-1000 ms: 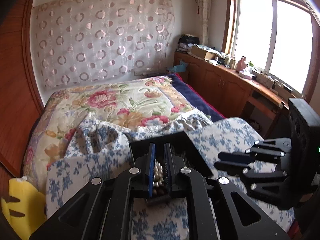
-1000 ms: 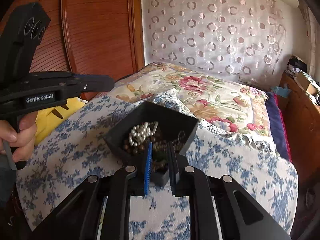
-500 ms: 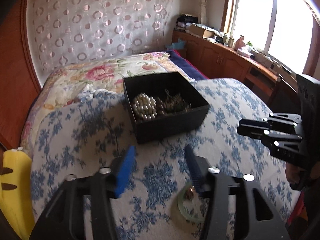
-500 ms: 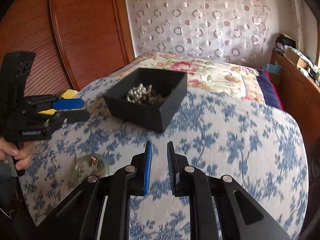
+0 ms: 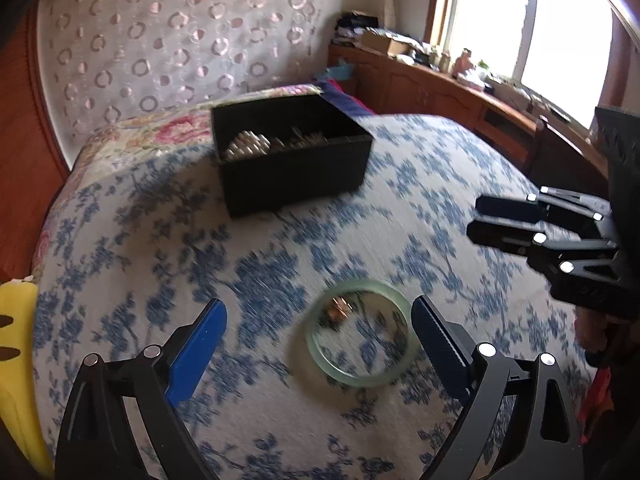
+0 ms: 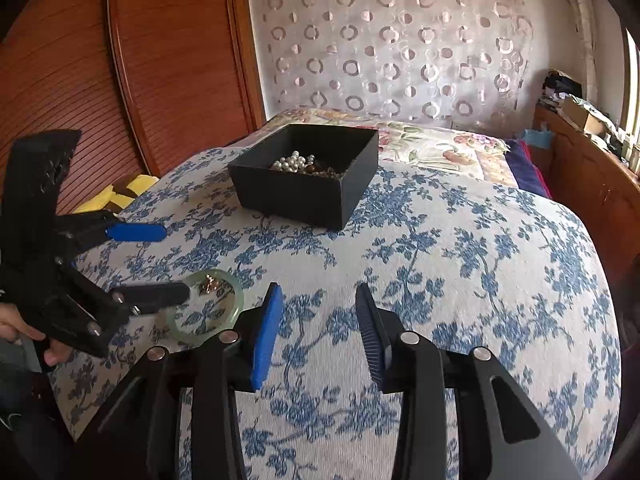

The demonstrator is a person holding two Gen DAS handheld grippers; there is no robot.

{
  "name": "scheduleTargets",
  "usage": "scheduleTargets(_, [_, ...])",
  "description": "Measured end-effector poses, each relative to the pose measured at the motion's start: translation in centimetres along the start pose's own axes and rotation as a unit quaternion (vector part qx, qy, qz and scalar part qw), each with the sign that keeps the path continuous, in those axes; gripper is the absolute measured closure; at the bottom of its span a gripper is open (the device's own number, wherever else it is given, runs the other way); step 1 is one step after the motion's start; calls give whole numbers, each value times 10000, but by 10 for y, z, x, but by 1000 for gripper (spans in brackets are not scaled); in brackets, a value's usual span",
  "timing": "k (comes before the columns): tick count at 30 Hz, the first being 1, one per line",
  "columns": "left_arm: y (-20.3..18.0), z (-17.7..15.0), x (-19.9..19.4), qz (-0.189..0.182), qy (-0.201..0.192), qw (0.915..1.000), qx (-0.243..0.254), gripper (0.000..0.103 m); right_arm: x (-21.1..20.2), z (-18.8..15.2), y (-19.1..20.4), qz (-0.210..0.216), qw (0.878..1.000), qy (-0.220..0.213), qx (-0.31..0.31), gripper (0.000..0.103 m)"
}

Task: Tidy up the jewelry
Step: 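Grasp the pale green jade bangle by its rim with the left tool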

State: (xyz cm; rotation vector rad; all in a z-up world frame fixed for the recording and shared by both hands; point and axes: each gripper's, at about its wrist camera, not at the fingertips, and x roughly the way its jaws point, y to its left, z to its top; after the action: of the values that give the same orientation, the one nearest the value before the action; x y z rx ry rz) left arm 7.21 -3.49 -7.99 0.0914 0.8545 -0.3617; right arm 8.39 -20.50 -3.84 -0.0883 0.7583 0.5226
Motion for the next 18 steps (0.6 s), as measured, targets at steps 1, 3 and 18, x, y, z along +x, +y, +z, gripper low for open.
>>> scheduleTargets(1, [-1,-1,2,18,28,10000,21,13,-3,-3,0,-23,10000,-22,8,51])
scheduleTargets(3, [-7,-4,5,36,109,9999,64,13,-9,-6,-1,-65,10000,-58,32,45])
scheduleTargets(18, [-25,-4,27,250,390,9985,284,12,-23,-28,-4,-87,9999,-55,67,36])
